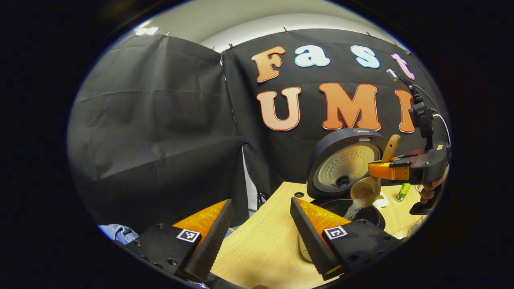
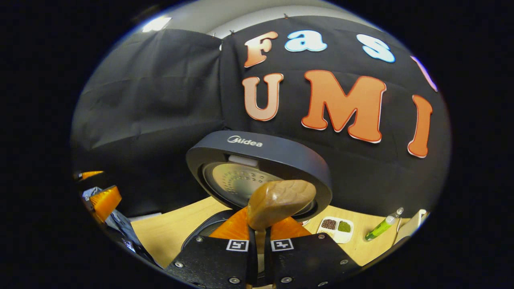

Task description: Close the left gripper, press the button to open the rice cooker; take a wooden spoon from the chopstick holder with the right hand, scoop a spoonful of rice and pour it into the rice cooker, then put the wooden spoon back into the chopstick holder.

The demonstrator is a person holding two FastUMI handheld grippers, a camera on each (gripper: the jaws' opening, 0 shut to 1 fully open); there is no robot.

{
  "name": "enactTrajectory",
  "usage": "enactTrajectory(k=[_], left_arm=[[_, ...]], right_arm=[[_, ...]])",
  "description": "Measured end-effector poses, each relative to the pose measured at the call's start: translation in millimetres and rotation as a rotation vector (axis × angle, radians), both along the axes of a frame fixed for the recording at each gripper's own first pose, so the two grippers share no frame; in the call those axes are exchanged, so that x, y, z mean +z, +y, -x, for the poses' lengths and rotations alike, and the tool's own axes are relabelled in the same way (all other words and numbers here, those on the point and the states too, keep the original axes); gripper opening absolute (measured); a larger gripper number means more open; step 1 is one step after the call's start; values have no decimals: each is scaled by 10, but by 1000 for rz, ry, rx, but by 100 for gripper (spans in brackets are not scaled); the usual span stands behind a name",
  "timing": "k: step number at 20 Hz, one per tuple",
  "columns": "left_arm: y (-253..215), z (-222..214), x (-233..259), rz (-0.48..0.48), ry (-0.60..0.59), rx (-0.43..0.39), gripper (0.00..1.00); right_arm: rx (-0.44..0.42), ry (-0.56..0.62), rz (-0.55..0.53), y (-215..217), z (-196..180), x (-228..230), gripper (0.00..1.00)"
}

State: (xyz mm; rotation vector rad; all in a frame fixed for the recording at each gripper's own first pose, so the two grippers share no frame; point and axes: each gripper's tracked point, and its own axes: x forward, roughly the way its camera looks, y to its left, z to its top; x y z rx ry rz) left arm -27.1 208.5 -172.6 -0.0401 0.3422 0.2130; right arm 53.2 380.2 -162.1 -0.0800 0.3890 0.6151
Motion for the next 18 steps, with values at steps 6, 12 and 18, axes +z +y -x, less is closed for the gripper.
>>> enactTrajectory(k=[6, 12, 18], left_arm=[[-28, 1, 21, -9, 3, -5, 88], [-126, -18, 115, -20, -4, -17, 96], [-404, -65, 171, -2, -4, -43, 96]], right_arm=[[88, -137, 116, 66, 149, 30, 6], [70, -62, 20, -135, 143, 116, 6], [-56, 24, -120, -867, 194, 420, 6]])
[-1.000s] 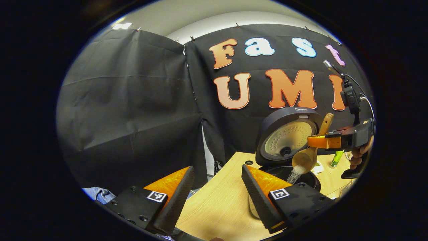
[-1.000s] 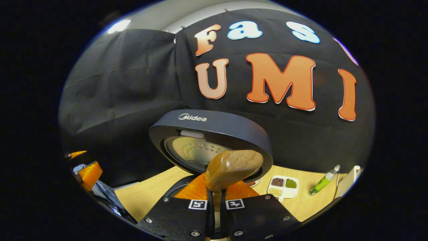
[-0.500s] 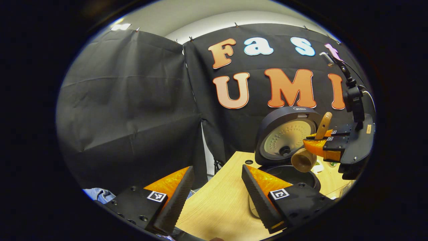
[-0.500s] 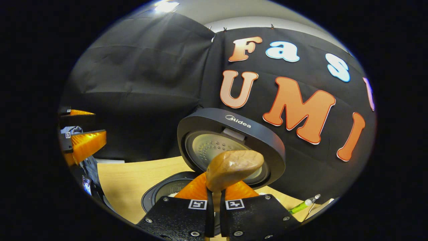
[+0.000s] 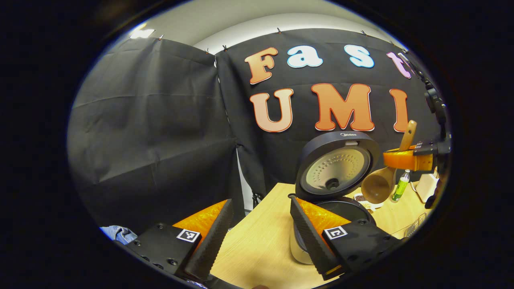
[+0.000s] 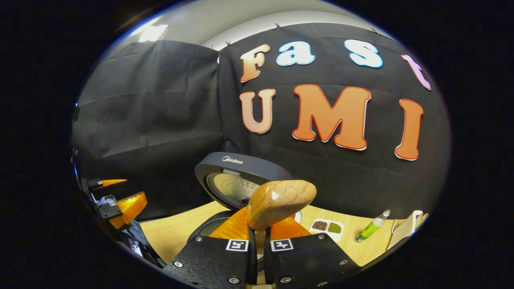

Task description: Close the left gripper, press the button to open the rice cooker; take a wooden spoon from the chopstick holder with the right hand, scoop a spoonful of rice and pour it into the rice cooker, then put the wooden spoon back into the chopstick holder.

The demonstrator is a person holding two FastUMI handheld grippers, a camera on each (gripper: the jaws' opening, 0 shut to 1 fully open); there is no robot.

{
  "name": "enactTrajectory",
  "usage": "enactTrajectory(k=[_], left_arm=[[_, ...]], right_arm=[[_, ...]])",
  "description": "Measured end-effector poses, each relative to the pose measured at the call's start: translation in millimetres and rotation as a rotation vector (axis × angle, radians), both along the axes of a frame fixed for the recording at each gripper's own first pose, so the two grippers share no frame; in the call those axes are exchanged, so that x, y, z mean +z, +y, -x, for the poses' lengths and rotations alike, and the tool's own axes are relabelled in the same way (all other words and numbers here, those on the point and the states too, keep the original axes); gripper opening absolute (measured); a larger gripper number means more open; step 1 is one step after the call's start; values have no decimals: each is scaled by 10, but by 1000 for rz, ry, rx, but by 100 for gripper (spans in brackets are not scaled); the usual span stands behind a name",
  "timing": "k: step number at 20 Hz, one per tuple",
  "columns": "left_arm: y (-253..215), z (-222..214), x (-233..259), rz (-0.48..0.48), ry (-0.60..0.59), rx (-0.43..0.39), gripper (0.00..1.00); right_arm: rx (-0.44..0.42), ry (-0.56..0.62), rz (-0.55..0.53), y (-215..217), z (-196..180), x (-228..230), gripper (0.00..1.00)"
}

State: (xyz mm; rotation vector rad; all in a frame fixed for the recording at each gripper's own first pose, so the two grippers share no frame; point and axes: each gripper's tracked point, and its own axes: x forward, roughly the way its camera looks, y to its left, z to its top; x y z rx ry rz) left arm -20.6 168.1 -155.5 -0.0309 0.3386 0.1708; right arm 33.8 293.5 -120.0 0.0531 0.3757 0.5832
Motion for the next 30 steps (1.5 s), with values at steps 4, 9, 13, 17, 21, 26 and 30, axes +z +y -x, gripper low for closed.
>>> enactTrajectory(k=[4, 9, 13, 17, 21, 26, 30], left_arm=[[-311, -39, 58, 1, -7, -42, 88], [-746, -62, 105, 2, -4, -99, 88], [-1020, -83, 102, 8, 13, -130, 88], [-1227, -119, 185, -6, 2, -154, 88], [-1378, -130, 247, -16, -2, -169, 88], [-1517, -83, 318, -31, -8, -179, 88], [-1578, -50, 370, -43, -15, -175, 88]], right_arm=[[-90, 88, -69, -601, 70, -85, 6], [-233, 181, -61, -1449, 179, -419, 6], [-342, 249, -44, -2048, 340, -723, 6], [-440, 313, -16, -2551, 494, -1011, 6], [-526, 358, -2, -2975, 669, -1244, 6], [-607, 406, -5, -3356, 841, -1534, 7], [-619, 469, -6, -3381, 986, -1837, 7]])
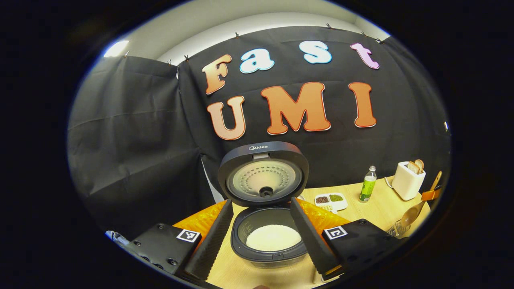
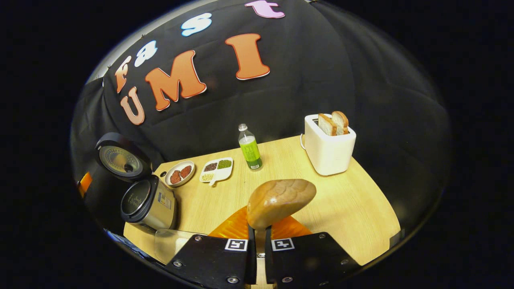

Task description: Close the left gripper, press the button to open the rice cooker; take a wooden spoon from the chopstick holder with the right hand, scoop a spoonful of rice and pour it into the rice cooker, then put the wooden spoon back into the chopstick holder.

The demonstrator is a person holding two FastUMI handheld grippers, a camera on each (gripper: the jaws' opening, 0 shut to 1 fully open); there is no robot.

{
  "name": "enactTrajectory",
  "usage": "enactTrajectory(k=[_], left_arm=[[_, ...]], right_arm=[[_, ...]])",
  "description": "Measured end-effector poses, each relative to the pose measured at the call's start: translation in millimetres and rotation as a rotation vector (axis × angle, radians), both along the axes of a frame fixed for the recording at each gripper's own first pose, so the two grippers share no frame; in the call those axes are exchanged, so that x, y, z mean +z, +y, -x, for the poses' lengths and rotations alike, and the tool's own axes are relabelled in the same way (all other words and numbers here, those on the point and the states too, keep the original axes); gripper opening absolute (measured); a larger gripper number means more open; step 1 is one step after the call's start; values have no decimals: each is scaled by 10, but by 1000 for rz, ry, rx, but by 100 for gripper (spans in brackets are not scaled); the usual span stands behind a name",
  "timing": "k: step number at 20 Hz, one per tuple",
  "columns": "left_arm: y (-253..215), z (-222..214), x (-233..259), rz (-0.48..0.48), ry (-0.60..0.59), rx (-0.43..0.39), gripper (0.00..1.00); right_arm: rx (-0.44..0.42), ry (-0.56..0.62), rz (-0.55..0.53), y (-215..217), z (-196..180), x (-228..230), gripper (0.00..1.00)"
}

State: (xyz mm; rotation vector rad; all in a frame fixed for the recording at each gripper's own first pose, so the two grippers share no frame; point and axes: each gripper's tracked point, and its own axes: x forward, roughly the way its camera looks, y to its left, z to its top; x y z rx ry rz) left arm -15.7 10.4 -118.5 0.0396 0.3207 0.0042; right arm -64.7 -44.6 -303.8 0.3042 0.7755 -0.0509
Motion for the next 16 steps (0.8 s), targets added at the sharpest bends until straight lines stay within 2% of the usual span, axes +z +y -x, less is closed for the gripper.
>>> enactTrajectory(k=[4, 7, 9, 10, 11, 12, 13, 15, 16], left_arm=[[17, 29, 63, -10, -9, 9, 88], [46, 39, 85, -13, -11, 21, 94], [40, 46, 85, -10, -12, 24, 98], [45, 48, 78, -10, -11, 24, 100], [42, 43, 87, -10, -13, 25, 100], [42, 37, 99, -12, -17, 26, 100], [41, 7, 127, -15, -22, 26, 88], [45, -68, 219, -8, -43, 31, 88], [53, -129, 271, -3, -59, 37, 88]], right_arm=[[-4, 58, -32, 72, 47, -270, 10], [-10, 99, -83, 127, 123, -338, 13], [6, 139, -138, 218, 193, -388, 19], [4, 134, -156, 222, 181, -344, 16], [-3, 123, -158, 199, 154, -329, 29], [-7, 113, -149, 155, 128, -291, 36], [-8, 102, -135, 107, 122, -241, 39], [-10, 79, -106, 8, 70, -129, 52], [-13, 65, -91, -43, 37, -68, 61]])
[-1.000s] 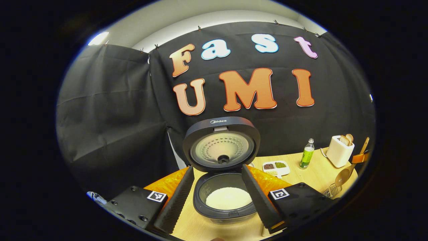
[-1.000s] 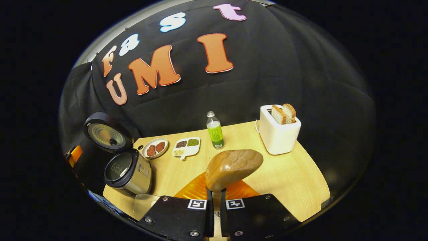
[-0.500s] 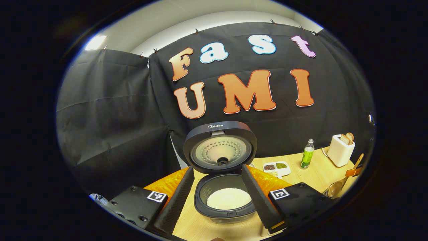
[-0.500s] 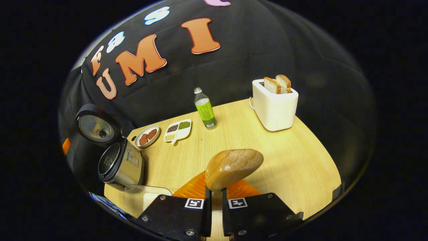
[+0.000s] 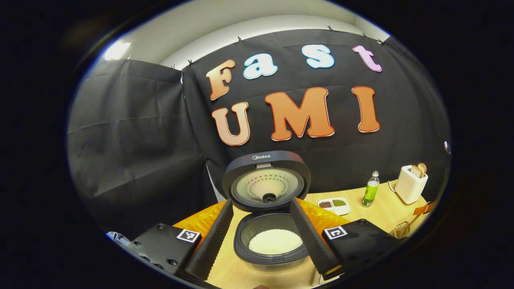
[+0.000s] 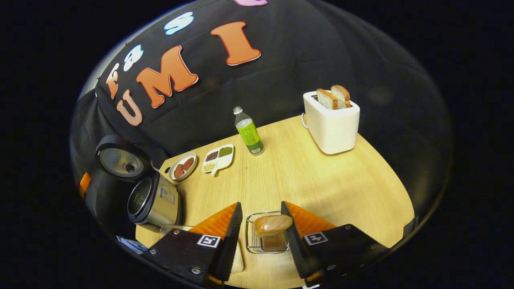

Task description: Close the left gripper, press the button to open the rice cooker; take a wooden spoon from the chopstick holder with the right hand, scoop a spoonful of rice and pour it into the rice cooker, then put the wooden spoon back into the chopstick holder.

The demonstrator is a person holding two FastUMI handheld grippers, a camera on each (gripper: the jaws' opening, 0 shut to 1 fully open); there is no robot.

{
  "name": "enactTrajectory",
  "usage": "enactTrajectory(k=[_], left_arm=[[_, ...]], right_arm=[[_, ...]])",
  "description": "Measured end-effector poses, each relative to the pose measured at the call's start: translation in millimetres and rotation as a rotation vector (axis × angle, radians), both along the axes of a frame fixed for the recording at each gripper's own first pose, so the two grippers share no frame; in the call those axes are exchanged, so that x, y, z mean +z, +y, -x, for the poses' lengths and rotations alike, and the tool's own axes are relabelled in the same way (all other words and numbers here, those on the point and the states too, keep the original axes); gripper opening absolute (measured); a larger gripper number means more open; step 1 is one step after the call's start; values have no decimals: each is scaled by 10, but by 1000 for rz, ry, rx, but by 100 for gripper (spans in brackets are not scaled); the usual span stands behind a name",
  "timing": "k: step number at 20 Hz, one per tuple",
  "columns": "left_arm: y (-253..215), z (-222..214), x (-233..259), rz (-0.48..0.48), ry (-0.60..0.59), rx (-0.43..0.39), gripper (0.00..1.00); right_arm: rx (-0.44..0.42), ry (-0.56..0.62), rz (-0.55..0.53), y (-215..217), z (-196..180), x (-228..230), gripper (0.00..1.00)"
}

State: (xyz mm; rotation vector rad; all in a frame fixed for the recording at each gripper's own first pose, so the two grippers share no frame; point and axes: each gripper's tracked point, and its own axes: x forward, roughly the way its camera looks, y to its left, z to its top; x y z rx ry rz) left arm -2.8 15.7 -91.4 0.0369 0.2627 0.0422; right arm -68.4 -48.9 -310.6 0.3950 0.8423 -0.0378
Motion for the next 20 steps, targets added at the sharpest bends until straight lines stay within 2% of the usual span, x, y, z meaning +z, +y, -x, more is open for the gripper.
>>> enactTrajectory(k=[2, 4, 5, 8, 11, 15, 17, 18, 19, 20], left_arm=[[26, -146, 132, 12, -27, 14, 88], [66, -344, 264, 39, -49, 23, 88], [109, -456, 323, 55, -53, 34, 96], [171, -793, 457, 101, -58, 60, 97], [173, -1166, 582, 98, -86, 81, 99], [75, -1634, 539, 80, -56, 102, 100], [27, -1792, 367, 66, 6, 107, 96], [16, -1834, 268, 66, 41, 107, 89], [2, -1867, 141, 66, 83, 108, 100], [8, -1872, 13, 68, 131, 110, 97]], right_arm=[[-12, -22, 37, -123, -55, 112, 73], [-22, -48, 68, -227, -108, 248, 80], [-24, -61, 78, -257, -127, 316, 82], [-21, -103, 105, -303, -203, 537, 87], [-9, -149, 143, -322, -265, 736, 89], [3, -178, 158, -285, -327, 918, 91], [9, -188, 166, -282, -350, 984, 91], [11, -193, 170, -286, -365, 1011, 91], [12, -198, 174, -288, -372, 1031, 91], [14, -204, 177, -284, -378, 1048, 91]])
